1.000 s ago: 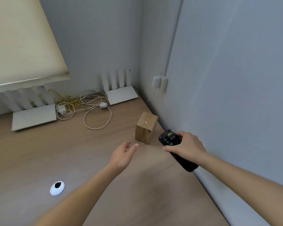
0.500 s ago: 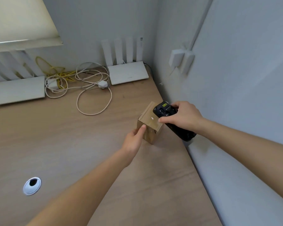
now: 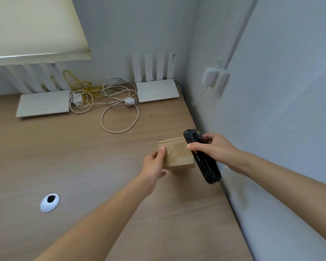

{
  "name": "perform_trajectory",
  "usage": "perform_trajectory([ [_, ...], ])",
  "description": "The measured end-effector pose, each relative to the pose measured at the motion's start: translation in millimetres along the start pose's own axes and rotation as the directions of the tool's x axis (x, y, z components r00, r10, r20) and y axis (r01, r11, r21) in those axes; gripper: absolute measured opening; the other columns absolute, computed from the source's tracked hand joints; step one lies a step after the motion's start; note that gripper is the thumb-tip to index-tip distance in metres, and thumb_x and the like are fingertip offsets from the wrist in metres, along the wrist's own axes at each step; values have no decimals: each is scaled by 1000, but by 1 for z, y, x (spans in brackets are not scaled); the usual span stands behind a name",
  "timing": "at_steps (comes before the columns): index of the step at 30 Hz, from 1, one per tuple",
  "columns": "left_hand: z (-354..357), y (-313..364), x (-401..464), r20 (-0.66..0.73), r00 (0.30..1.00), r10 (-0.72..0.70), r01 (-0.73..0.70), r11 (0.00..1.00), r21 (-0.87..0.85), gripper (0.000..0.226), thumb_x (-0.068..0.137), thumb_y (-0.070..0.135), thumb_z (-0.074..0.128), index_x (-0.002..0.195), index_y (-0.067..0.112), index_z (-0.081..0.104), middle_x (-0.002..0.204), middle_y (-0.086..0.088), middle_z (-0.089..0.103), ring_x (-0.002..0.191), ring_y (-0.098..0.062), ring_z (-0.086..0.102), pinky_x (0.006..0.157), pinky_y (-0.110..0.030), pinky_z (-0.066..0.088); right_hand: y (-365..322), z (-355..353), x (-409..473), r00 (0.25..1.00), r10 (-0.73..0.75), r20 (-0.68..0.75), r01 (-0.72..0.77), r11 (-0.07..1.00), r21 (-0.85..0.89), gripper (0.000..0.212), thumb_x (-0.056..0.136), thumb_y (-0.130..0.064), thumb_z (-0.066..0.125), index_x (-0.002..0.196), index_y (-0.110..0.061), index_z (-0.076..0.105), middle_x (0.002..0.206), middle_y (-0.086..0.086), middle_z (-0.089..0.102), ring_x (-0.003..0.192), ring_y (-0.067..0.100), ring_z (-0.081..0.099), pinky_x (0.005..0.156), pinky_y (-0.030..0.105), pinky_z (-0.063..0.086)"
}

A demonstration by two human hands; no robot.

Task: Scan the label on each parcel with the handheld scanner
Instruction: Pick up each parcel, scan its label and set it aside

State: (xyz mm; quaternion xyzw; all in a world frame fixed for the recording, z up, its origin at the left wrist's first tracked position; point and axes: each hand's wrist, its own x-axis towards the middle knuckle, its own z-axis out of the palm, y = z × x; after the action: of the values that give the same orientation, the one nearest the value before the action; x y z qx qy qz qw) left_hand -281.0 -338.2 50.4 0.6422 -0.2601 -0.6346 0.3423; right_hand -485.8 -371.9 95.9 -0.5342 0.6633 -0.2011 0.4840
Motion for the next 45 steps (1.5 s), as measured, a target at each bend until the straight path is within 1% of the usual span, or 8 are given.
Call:
perform_trajectory([
  [6, -37, 1, -52, 98, 977, 191, -197, 979, 52, 31, 102, 22, 56, 133, 26, 57, 119, 8, 67, 110, -10, 60, 101, -35, 47, -15, 8, -63, 1000, 4, -31, 0, 991, 130, 73, 56, -53, 89, 118, -23, 66, 97, -5, 78, 73, 1, 75, 50, 14, 52],
  [15, -98, 21, -181, 97, 932, 349, -348, 937, -25, 19, 97, 27, 65, 114, 20, 60, 113, 2, 72, 98, -7, 66, 100, -44, 51, -72, 45, -209, 990, -77, -120, 90, 990, 110, 60, 77, -35, 90, 127, -20, 61, 110, -5, 76, 92, 8, 75, 62, 17, 53],
  [20, -148, 31, -271, 212, 862, 460, -468, 884, -17, 41, 88, 17, 73, 125, 34, 63, 110, 8, 75, 106, -10, 69, 92, -29, 56, -115, 69, -300, 974, -168, -155, 185, 977, 109, 73, 61, -40, 96, 123, -18, 64, 107, -4, 79, 89, 7, 77, 66, 17, 54],
  [23, -178, 46, -323, 214, 814, 540, -553, 833, -1, 57, 71, 31, 79, 125, 36, 62, 118, 5, 69, 112, -10, 65, 98, -33, 52, -148, 78, -349, 959, -218, -181, 242, 963, 119, 74, 56, -40, 94, 121, -18, 66, 105, -4, 80, 90, 6, 77, 70, 16, 55],
  [29, -215, 79, -402, 223, 775, 592, -597, 801, -49, 56, 77, 43, 81, 126, 34, 56, 104, -1, 78, 96, -23, 73, 83, -39, 53, -211, 85, -422, 928, -308, -209, 331, 940, 84, 61, 66, -26, 99, 117, -18, 65, 106, -2, 78, 85, 3, 76, 63, 8, 52],
  [34, -241, 99, -448, 227, 758, 611, -636, 770, 52, 100, 59, 42, 93, 135, 70, 33, 115, -4, 67, 110, -17, 66, 85, -38, 57, -249, 79, -462, 911, -358, -207, 366, 931, 3, 58, 69, -26, 97, 116, -20, 65, 106, -3, 77, 90, 5, 75, 70, 11, 52],
  [40, -253, 107, -486, 180, 777, 603, -611, 791, -15, 60, 71, 67, 78, 123, 70, 48, 119, -1, 69, 104, -14, 71, 70, -31, 61, -276, 85, -489, 902, -405, -151, 398, 914, -74, 72, 56, -41, 99, 118, -24, 65, 109, -3, 76, 98, 11, 75, 92, 30, 58],
  [45, -273, 99, -499, 171, 781, 601, -618, 783, 71, 100, 56, 56, 93, 125, 80, 25, 98, 9, 78, 94, -11, 74, 80, -35, 56, -275, 94, -496, 895, -421, -145, 408, 906, -115, 80, 40, -54, 94, 111, -29, 66, 100, -8, 77, 84, 1, 75, 78, 20, 57],
])
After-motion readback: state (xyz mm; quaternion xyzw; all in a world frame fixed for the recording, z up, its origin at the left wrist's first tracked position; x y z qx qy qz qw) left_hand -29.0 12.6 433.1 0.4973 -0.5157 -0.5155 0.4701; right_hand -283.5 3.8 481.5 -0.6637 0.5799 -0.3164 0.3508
